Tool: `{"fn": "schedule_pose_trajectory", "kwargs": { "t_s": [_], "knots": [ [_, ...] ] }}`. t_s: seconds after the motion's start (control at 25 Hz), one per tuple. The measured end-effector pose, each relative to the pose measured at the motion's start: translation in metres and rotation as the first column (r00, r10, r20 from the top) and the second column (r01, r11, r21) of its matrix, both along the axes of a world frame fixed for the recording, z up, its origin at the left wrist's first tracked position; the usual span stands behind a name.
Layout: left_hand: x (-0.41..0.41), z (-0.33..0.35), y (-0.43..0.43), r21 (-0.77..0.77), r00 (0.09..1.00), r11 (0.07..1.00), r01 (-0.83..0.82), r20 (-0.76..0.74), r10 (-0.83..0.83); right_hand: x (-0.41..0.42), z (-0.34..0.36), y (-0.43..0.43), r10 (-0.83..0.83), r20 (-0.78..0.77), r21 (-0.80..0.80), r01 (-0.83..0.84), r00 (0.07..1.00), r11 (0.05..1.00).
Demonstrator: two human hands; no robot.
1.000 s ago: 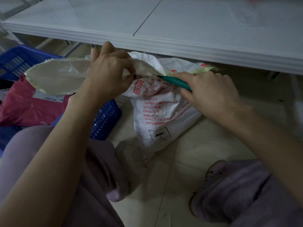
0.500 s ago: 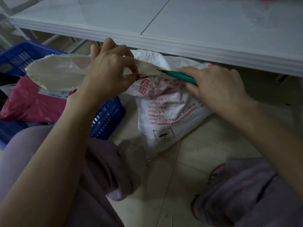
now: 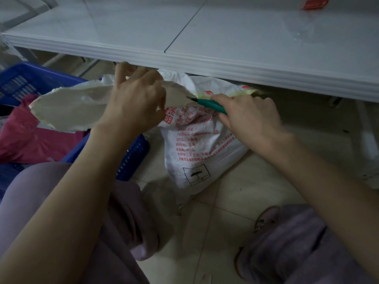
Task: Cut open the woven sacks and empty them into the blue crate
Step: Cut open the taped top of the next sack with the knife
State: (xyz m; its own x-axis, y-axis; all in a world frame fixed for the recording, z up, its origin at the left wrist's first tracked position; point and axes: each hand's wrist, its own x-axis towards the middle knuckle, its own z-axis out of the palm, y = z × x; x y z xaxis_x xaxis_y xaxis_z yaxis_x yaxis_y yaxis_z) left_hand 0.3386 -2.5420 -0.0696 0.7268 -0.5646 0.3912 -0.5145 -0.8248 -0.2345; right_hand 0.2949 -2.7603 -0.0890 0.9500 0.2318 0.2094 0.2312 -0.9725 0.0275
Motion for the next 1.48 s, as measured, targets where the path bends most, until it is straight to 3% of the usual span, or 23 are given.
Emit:
{"fn": "schedule_pose_trajectory", "kwargs": {
  "t_s": [0.2, 0.56, 0.96, 1.32, 1.48],
  "knots": [
    [0.023, -0.015, -0.036, 0.151, 0.977, 0.978, 0.146, 0.134, -0.167, 0.002, 0.002, -0.002, -0.034, -0.01, 0.026, 0.034, 0.999, 0.999],
    [0.031, -0.023, -0.034, 0.008, 0.936, 0.948, 0.317, 0.162, -0.314, -0.016, 0.006, -0.011, -0.106, -0.013, 0.004, 0.106, 0.994, 0.994],
    [0.027, -0.032, -0.039, 0.038, 0.934, 0.949, 0.313, 0.167, -0.315, -0.017, 0.004, 0.0, -0.154, 0.033, -0.142, 0.158, 0.987, 0.977],
    [0.022, -0.026, -0.039, 0.102, 0.934, 0.966, 0.236, 0.252, -0.255, -0.023, 0.005, -0.011, -0.238, 0.039, -0.091, 0.24, 0.971, 0.966],
    [0.017, -0.028, -0.041, 0.104, 0.931, 0.956, 0.275, 0.218, -0.292, -0.017, 0.005, -0.006, -0.205, 0.053, -0.06, 0.208, 0.977, 0.976]
  ]
}}
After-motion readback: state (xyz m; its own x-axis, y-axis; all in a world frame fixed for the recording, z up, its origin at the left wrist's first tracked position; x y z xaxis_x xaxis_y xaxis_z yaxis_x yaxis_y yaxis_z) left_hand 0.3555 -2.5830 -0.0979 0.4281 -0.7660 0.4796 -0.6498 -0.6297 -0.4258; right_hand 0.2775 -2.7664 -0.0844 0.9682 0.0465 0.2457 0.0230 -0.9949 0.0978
